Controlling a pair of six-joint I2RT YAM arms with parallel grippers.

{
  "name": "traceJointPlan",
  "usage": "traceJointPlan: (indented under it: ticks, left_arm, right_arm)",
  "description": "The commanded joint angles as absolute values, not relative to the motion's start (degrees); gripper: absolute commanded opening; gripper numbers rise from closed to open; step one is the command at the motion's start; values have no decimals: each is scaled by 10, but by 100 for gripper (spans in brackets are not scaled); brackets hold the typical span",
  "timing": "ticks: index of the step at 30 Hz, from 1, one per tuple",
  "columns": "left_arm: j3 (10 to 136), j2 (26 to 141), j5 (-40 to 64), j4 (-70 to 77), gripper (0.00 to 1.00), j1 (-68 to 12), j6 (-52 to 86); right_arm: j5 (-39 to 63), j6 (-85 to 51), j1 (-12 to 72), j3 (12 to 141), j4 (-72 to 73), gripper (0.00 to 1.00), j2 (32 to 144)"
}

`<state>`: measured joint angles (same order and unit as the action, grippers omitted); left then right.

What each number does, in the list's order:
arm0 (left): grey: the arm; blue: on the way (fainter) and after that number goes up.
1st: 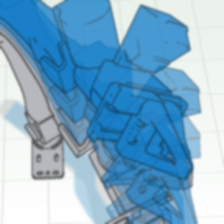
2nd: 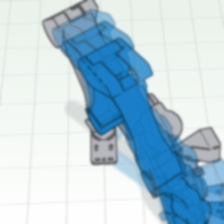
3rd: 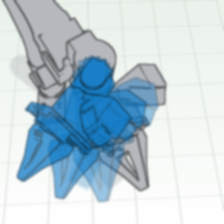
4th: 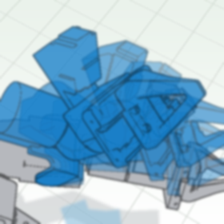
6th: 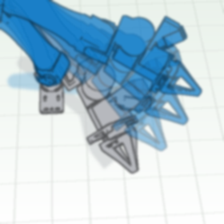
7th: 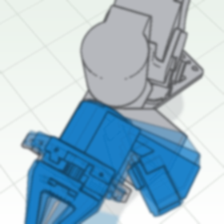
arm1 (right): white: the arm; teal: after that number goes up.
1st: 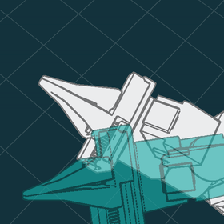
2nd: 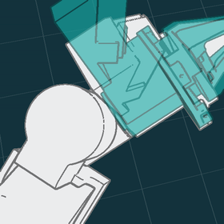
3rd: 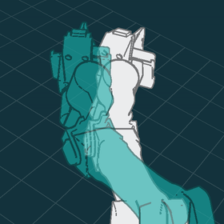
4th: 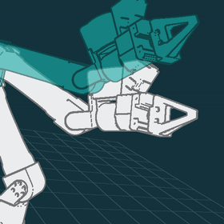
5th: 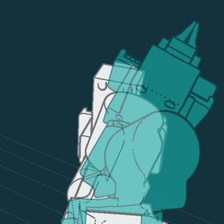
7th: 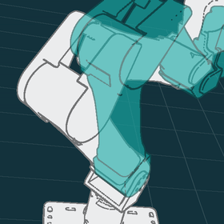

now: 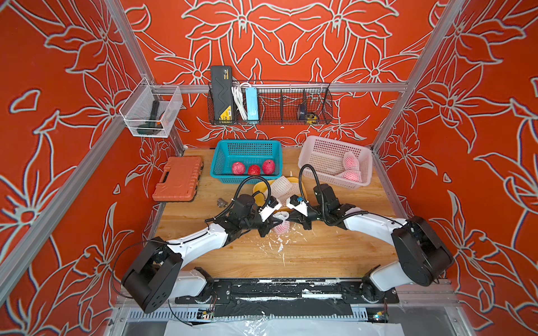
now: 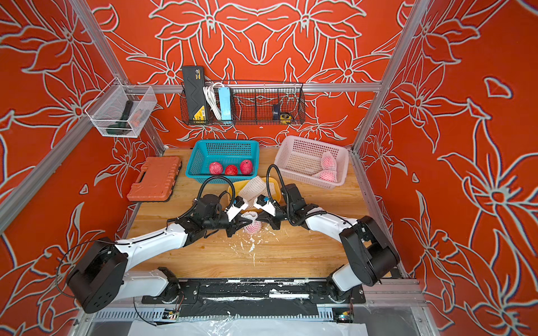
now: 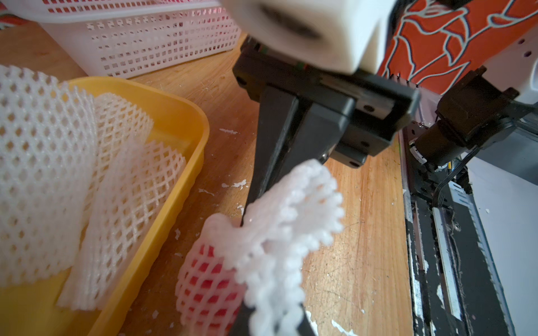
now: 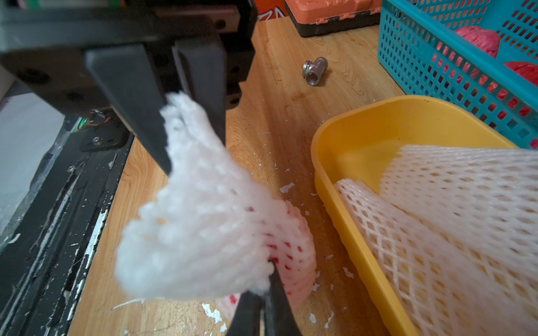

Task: Remove foam nets from apples
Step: Remove the foam net from the apple.

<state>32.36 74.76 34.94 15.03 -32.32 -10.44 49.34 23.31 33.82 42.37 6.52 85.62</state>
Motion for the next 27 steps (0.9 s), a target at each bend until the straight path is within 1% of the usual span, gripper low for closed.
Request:
traceJointPlan:
  ticks: [1, 4, 9, 13, 16, 19, 21, 22, 23, 25, 27]
  left_arm:
    - [329, 752, 360, 162, 9, -328, -101]
    - [329, 754, 335, 157, 9, -328, -107]
    - [335, 765, 333, 152, 9, -328, -106]
    - [340, 735, 342, 150, 9, -329, -98]
    - [343, 711, 342, 139, 9, -329, -104]
    - [345, 712, 336, 124, 11, -329, -113]
    - [348, 717, 334, 112, 15, -329, -115]
    - [350, 715, 330, 108, 19, -329, -115]
    - [352, 710, 324, 105, 26, -329, -113]
    - [356, 694, 313, 102, 43, -329, -111]
    - [364, 674, 300, 98, 53, -329, -110]
  right_arm:
    - [509, 230, 344, 437, 71, 6, 837]
    - [515, 227, 344, 433, 64, 5, 834]
    - [509, 226, 345, 418, 62, 6, 822]
    - [485, 239, 345, 403, 56, 6, 823]
    - [488, 235, 344, 406, 58, 7, 831]
    - [486, 221, 344, 408, 75, 7, 827]
    - [484, 218, 344, 409, 76, 7, 820]
    - [481, 216, 344, 412, 73, 7, 814]
    - [479, 214, 344, 414, 66, 7, 806]
    - [465, 210, 344, 419, 51, 6, 789]
    - [450, 202, 343, 429, 25, 6, 770]
